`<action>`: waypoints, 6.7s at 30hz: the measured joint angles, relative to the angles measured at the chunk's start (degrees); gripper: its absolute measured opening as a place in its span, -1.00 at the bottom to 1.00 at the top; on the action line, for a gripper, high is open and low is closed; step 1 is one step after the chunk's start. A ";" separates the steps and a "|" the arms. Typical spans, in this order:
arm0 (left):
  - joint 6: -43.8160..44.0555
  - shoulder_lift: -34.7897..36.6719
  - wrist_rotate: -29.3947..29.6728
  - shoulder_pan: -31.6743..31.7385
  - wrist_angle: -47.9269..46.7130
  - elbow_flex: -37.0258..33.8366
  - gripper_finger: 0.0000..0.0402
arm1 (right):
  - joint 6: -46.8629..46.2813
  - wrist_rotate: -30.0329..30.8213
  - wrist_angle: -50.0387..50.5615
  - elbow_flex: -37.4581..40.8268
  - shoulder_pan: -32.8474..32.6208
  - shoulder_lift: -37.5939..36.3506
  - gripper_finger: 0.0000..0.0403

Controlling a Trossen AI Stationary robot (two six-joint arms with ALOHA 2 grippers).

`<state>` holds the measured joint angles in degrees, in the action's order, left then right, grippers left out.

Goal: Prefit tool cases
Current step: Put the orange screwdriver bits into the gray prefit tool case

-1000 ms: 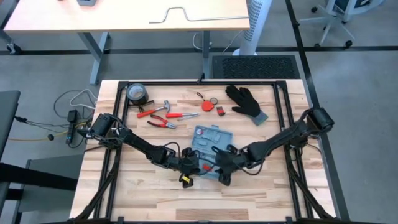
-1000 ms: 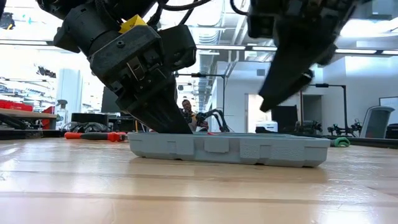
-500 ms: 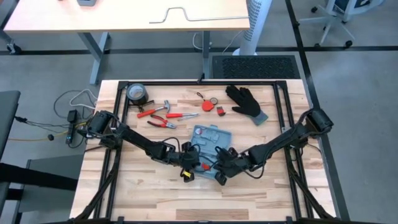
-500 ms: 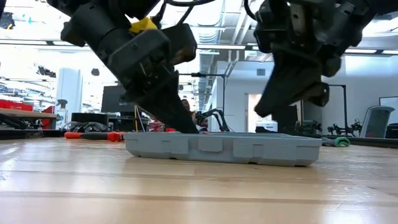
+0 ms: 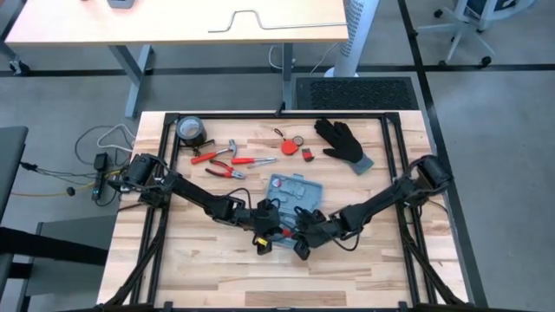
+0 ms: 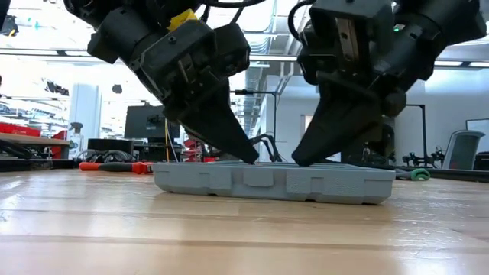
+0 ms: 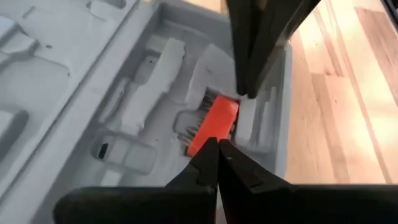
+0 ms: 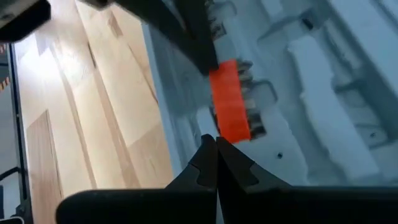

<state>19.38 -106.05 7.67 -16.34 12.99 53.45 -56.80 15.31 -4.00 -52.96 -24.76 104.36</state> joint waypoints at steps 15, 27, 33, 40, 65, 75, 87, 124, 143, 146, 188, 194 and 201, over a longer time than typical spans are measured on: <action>1.74 -2.60 -3.32 0.59 2.55 0.23 -1.00 | 3.30 -4.30 -2.24 0.01 3.34 -0.07 -0.99; 1.39 -3.78 -6.15 0.72 2.98 0.26 -1.00 | 6.15 -8.22 -0.15 0.01 4.42 -0.05 -1.00; 1.26 -4.59 -7.33 0.97 4.09 0.18 -1.00 | 6.32 -8.39 -1.08 0.01 5.16 -0.05 -1.00; -0.16 -3.09 -5.98 0.98 6.23 -0.09 -1.00 | 6.32 -8.33 -2.06 0.01 5.75 -0.05 -1.00; 7.88 -0.31 6.04 -0.23 -16.12 0.28 -1.00 | 5.79 -5.14 -2.05 -0.01 6.15 -0.08 -1.00; 18.69 -0.44 15.22 -4.00 -19.85 0.17 -1.00 | 7.77 -5.13 1.58 -4.13 6.37 -0.14 -1.00; 14.60 -0.66 12.27 -5.68 -13.14 -0.04 -1.00 | 7.78 -5.05 3.94 -4.95 6.47 -0.07 -1.00; 7.28 1.35 11.60 -5.31 -9.27 -0.13 -1.00 | -9.25 5.80 10.86 -4.94 -4.52 1.58 -1.00; 6.34 1.44 5.99 -5.33 -6.13 -0.04 -1.00 | -5.62 1.08 11.09 -4.93 -1.46 1.85 -1.00; 6.12 1.44 5.60 -5.33 -6.14 -0.04 -1.00 | -5.05 1.05 10.98 -4.93 -1.44 1.85 -1.00; 3.75 4.26 6.10 -3.88 -7.44 -0.28 -1.00 | 5.35 -7.77 1.05 -9.59 3.96 9.15 -1.00; 3.56 4.71 5.85 -3.87 -7.03 -0.28 -1.00 | 5.35 -7.96 1.15 -9.56 4.02 9.19 -1.00; 3.21 4.69 5.76 -3.89 -6.81 -0.28 -1.00 | 5.35 -8.51 1.12 -9.50 4.33 9.21 -1.00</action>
<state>22.59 -101.36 13.43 -20.23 6.18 53.17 -51.44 6.80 -2.87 -62.46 -20.43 113.58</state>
